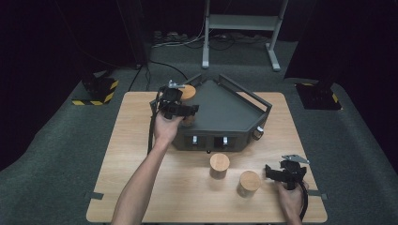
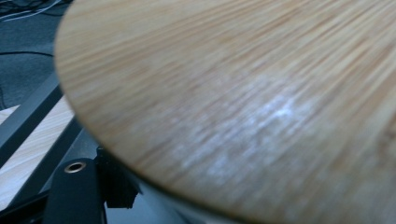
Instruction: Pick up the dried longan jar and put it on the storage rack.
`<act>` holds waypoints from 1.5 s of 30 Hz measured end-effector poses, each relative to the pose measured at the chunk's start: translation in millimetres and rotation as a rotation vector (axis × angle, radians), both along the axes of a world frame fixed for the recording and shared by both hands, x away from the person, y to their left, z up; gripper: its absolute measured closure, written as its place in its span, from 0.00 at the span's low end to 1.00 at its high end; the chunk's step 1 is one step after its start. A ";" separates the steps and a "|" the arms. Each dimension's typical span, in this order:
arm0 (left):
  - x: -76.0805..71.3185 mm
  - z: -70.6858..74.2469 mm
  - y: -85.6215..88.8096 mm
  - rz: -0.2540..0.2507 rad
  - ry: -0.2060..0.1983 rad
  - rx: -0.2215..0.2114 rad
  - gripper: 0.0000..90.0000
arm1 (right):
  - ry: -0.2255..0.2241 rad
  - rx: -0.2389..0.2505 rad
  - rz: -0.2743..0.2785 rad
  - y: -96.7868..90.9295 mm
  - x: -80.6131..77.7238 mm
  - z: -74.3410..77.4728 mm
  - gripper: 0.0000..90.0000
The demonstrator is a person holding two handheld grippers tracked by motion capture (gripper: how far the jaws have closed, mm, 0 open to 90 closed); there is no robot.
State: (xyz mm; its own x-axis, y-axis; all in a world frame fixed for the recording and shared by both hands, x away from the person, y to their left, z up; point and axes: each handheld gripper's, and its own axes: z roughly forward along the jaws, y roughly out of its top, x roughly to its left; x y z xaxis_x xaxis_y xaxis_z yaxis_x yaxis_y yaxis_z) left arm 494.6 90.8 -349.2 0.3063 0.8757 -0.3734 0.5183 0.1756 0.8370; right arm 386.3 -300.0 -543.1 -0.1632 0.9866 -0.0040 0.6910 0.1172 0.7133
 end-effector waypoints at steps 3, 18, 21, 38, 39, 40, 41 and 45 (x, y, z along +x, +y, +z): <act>5.1 -2.4 -1.3 0.020 0.003 0.005 0.29 | 0.000 0.000 0.000 0.0 0.0 0.0 0.00; 20.7 -19.3 -8.5 0.054 0.026 0.044 0.29 | 0.000 0.000 0.000 0.0 0.0 0.0 0.00; 22.0 -21.2 -8.9 0.059 0.031 0.045 0.29 | 0.000 0.000 0.000 0.0 0.0 0.0 0.00; 20.5 -27.3 -10.4 0.057 0.014 0.066 0.29 | 0.000 0.000 0.000 0.0 0.0 0.0 0.00; 20.4 -27.6 -10.9 0.060 0.010 0.067 0.28 | 0.000 0.000 0.000 0.0 0.0 0.0 0.00; 20.0 -28.2 -11.3 0.058 0.006 0.073 0.28 | 0.000 0.000 0.000 0.0 0.0 0.0 0.00; 19.7 -28.6 -12.1 0.060 0.000 0.073 0.28 | 0.000 0.000 0.000 0.0 0.0 0.0 0.00; 19.3 -29.1 -11.9 0.062 -0.004 0.067 0.28 | 0.000 0.000 0.000 0.0 0.0 0.0 0.00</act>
State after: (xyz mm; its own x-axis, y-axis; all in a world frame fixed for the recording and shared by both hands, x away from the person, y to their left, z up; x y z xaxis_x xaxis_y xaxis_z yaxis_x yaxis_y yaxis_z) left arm 513.9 78.9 -378.3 0.2519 0.9160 -0.3121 0.5044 0.1509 0.8502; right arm 386.3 -299.9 -543.1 -0.1631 0.9866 -0.0042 0.6909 0.1173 0.7133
